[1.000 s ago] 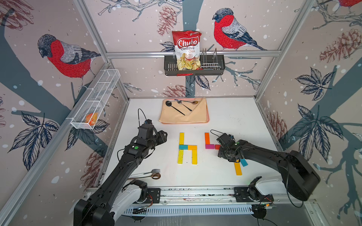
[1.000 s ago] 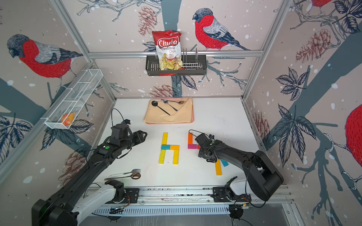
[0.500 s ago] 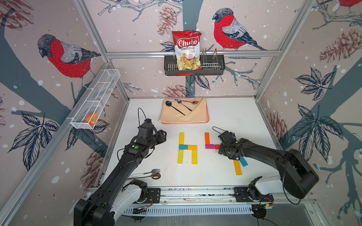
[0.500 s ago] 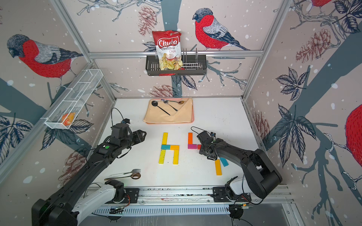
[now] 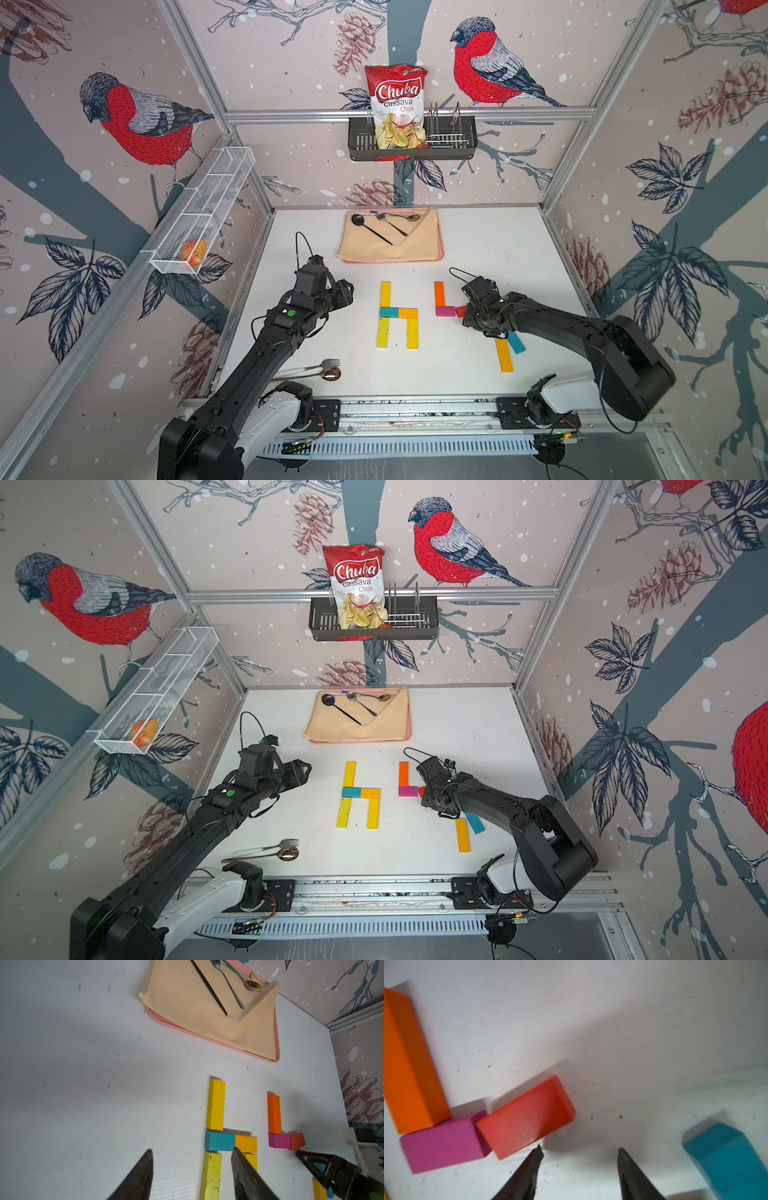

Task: Assemble the letter h with building blocks
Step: Assemble the building block at the center of the board.

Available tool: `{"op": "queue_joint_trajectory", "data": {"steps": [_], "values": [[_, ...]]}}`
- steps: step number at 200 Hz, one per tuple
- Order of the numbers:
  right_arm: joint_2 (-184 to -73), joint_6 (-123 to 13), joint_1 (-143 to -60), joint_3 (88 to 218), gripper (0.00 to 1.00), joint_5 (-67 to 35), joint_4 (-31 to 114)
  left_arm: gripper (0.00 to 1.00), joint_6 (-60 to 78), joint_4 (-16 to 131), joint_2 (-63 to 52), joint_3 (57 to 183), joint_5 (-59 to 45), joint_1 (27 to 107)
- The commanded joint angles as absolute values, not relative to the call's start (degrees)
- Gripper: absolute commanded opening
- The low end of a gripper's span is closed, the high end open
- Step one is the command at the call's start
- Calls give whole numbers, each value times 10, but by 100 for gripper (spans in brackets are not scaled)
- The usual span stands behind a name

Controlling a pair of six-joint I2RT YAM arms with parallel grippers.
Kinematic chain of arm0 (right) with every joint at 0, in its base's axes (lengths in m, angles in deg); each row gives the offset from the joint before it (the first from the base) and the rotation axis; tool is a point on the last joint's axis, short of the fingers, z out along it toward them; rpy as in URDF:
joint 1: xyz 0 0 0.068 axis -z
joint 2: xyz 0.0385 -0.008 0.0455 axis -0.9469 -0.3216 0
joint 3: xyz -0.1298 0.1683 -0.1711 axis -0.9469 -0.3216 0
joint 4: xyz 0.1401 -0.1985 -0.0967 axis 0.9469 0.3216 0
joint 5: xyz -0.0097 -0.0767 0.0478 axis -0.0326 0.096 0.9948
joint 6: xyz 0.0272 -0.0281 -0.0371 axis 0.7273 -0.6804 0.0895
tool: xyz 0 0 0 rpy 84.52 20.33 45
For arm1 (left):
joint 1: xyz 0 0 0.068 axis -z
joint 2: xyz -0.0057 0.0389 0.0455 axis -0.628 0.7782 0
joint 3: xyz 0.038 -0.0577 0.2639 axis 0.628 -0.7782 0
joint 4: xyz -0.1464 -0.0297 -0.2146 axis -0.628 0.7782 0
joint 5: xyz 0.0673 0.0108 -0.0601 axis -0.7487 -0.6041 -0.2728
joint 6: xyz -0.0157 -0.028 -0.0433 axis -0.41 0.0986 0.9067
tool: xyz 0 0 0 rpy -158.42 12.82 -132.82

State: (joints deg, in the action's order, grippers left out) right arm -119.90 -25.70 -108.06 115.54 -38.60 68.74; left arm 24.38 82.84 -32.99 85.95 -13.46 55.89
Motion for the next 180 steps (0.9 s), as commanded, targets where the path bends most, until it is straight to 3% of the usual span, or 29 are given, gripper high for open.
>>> {"op": "queue_joint_trajectory", "data": {"steps": [1, 32, 55, 77, 132, 180], "values": [[-1173, -252, -1084, 1175, 63, -409, 730, 58, 228, 811, -323, 855, -118, 558], [-1171, -268, -1073, 1196, 66, -385, 734, 58, 228, 808, -324, 849, -116, 558], [-1181, -266, -1077, 1193, 58, -348, 708, 58, 227, 807, -326, 847, -120, 558], [-1183, -254, -1079, 1178, 58, -296, 659, 57, 217, 809, -314, 849, -106, 559], [-1212, -235, -1088, 1165, 59, -274, 617, 47, 159, 811, -234, 877, 90, 569], [-1224, -237, -1079, 1164, 59, -261, 594, 47, 162, 814, -237, 873, 61, 573]]}}
